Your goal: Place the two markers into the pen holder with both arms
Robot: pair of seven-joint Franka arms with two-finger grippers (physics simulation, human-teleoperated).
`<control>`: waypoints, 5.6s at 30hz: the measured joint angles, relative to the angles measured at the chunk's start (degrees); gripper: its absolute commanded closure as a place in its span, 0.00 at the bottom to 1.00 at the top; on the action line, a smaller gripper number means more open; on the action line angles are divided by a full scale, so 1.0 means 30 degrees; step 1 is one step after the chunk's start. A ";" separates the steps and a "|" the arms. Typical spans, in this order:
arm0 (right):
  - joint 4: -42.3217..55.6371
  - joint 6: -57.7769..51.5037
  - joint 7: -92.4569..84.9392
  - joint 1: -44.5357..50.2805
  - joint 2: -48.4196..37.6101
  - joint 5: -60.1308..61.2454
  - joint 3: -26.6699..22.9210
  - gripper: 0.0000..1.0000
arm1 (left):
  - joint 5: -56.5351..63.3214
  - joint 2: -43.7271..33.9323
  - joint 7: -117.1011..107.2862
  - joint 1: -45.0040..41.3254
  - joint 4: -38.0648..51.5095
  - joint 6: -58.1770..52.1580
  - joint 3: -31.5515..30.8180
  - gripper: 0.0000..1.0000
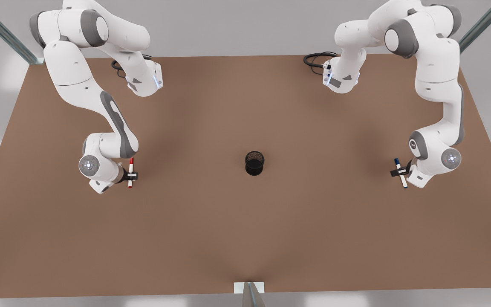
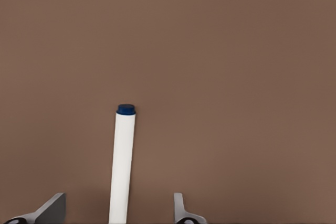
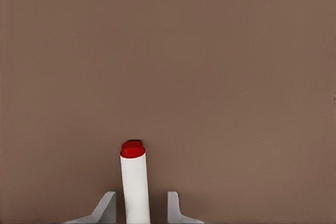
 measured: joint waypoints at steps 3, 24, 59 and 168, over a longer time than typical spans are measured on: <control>0.0089 0.0016 -0.0068 0.0023 0.0021 0.0006 0.0002 0.63 | -0.0070 0.0102 0.0196 0.0043 0.0000 0.0264 0.0004 0.49; 0.0304 -0.0004 -0.0463 0.0022 0.0370 0.0134 0.0026 0.71 | -0.1471 0.0348 0.1358 0.0186 0.0092 0.0642 -0.0016 0.57; 1.2012 -0.1887 -2.3959 0.1475 0.6246 1.6927 1.3379 0.72 | -0.1589 0.0395 0.1457 0.0022 0.0239 0.0681 -0.0019 0.75; 1.3695 -2.1647 -0.2455 -0.0003 -0.5837 -0.0015 -0.0762 0.00 | 0.2589 0.6969 -4.0697 -3.3889 0.8385 -0.5973 1.3684 0.79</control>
